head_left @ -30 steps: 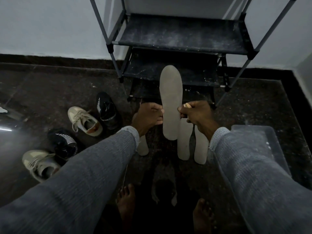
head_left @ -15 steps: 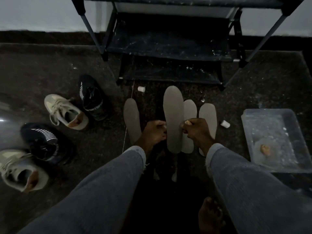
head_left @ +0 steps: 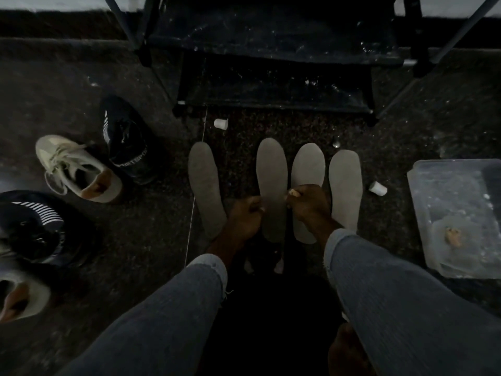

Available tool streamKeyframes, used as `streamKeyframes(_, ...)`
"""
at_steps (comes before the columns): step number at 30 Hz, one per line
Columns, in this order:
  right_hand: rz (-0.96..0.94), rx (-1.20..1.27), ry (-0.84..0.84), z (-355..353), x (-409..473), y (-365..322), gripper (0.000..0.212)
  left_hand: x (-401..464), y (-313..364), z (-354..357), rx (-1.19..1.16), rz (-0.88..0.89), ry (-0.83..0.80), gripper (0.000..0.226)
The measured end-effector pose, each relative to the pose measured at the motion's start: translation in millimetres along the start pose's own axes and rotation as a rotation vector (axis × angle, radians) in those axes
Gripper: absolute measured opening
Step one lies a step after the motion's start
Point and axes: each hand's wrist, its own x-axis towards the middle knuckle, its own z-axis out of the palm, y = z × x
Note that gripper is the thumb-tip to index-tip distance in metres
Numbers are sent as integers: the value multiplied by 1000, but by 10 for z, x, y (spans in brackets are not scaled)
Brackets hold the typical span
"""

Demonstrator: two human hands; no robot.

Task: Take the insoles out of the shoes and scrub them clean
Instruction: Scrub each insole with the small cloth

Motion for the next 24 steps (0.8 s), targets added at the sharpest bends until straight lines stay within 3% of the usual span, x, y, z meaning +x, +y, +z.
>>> streamKeyframes(15, 42, 45, -19, 119, 202, 79, 12, 154, -131, 74, -101, 53, -76, 36)
streamKeyframes(18, 26, 33, 2, 99, 165, 34, 15, 84, -85, -16, -24, 60, 0, 17)
streamKeyframes(24, -40, 19, -48, 330, 53, -177, 17, -32, -192, -420, 20, 28, 323, 27)
